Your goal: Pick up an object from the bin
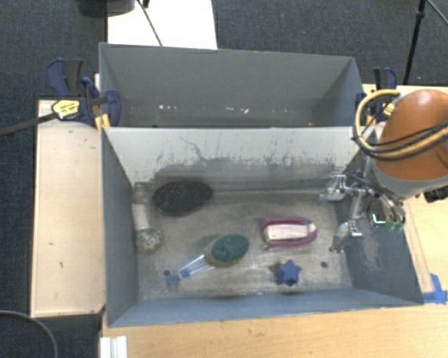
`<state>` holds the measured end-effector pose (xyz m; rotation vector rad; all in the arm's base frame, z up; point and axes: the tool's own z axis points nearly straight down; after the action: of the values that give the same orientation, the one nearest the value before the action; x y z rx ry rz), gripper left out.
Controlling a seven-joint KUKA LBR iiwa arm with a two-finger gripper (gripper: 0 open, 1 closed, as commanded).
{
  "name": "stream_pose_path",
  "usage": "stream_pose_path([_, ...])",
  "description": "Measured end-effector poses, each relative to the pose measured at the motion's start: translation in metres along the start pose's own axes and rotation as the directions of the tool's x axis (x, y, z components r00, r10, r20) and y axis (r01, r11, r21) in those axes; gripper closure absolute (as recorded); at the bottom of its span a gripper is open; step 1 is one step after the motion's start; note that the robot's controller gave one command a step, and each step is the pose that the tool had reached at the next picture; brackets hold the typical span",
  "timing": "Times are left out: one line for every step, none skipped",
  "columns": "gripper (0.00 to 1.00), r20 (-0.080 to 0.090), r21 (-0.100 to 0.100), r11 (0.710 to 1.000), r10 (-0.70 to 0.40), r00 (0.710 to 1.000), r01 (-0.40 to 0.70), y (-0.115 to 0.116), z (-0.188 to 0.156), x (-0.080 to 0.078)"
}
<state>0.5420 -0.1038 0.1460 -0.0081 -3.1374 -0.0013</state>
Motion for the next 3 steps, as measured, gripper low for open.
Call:
stream_pose_path([0.0, 0.014, 0.005, 0.975, -0.223, 0.975, 0.223, 0.037, 0.074, 0.009])
stream_pose_path([0.0, 0.017, 0.01, 0.904, -0.428, 0.904, 0.428, 0.043, 0.072, 0.029])
stream_pose_path([0.0, 0.011, 0.002, 0.941, -0.338, 0.941, 0.338, 0.11, 0.053, 0.054])
